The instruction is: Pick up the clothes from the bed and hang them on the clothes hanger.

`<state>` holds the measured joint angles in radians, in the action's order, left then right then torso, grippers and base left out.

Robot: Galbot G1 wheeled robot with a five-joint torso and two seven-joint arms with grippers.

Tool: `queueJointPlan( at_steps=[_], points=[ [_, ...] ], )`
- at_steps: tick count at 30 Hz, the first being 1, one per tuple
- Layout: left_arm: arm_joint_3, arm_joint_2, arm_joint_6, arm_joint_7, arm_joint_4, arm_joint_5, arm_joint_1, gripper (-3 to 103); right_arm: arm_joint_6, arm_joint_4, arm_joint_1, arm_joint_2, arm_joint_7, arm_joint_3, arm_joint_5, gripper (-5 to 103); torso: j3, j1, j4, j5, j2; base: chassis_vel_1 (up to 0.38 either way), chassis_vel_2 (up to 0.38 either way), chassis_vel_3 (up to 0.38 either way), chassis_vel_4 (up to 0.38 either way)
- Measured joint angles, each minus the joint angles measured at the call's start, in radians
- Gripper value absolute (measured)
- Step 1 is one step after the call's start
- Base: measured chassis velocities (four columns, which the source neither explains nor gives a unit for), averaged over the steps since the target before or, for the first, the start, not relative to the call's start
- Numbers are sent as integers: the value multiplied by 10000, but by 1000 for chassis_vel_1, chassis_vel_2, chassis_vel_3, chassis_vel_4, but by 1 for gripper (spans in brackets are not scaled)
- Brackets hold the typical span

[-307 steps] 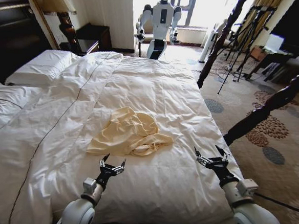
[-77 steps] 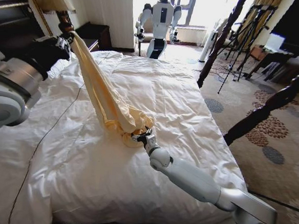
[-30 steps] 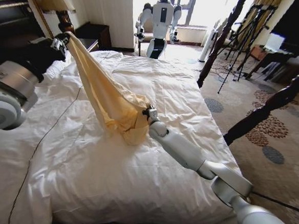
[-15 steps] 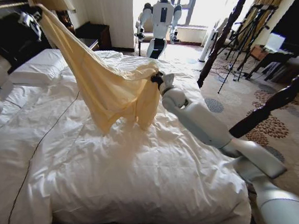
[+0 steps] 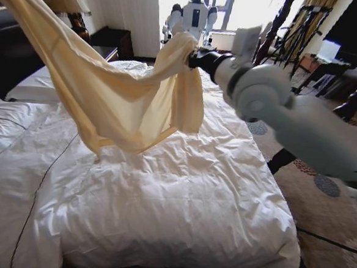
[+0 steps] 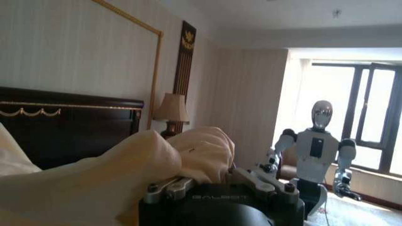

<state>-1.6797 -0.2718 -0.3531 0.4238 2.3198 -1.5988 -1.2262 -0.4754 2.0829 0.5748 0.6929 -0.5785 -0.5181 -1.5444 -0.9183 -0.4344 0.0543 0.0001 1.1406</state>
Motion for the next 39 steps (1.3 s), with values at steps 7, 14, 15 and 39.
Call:
queueJointPlan(
  at_steps=[7, 14, 15, 39],
  points=[
    [-1406, 164, -1138, 195, 363, -1279, 95, 0, -343, 2442, 94, -3570, 663, 1677, -2976, 0, 0, -2, 3, -1, 0, 0, 0, 0, 0],
    [-2785, -110, -1828, 197, 476, -1795, -257, 0, -148, 3863, -760, -5601, 1024, 2913, -4336, 0, 2, 2, -3, -1, 1, 0, 0, 0, 0],
    [-3003, -183, -1981, 198, 534, -1874, -293, 0, -110, 4030, -858, -5884, 1032, 3220, -4741, 0, -1, -1, -6, -6, 1, 0, 0, 0, 0],
    [3871, -3014, -2034, -365, 206, 2028, -364, 0, -286, 892, -6152, -1566, 193, 1567, -425, 0, -4, -3, -8, -3, 0, 0, 0, 0, 0]
  ],
)
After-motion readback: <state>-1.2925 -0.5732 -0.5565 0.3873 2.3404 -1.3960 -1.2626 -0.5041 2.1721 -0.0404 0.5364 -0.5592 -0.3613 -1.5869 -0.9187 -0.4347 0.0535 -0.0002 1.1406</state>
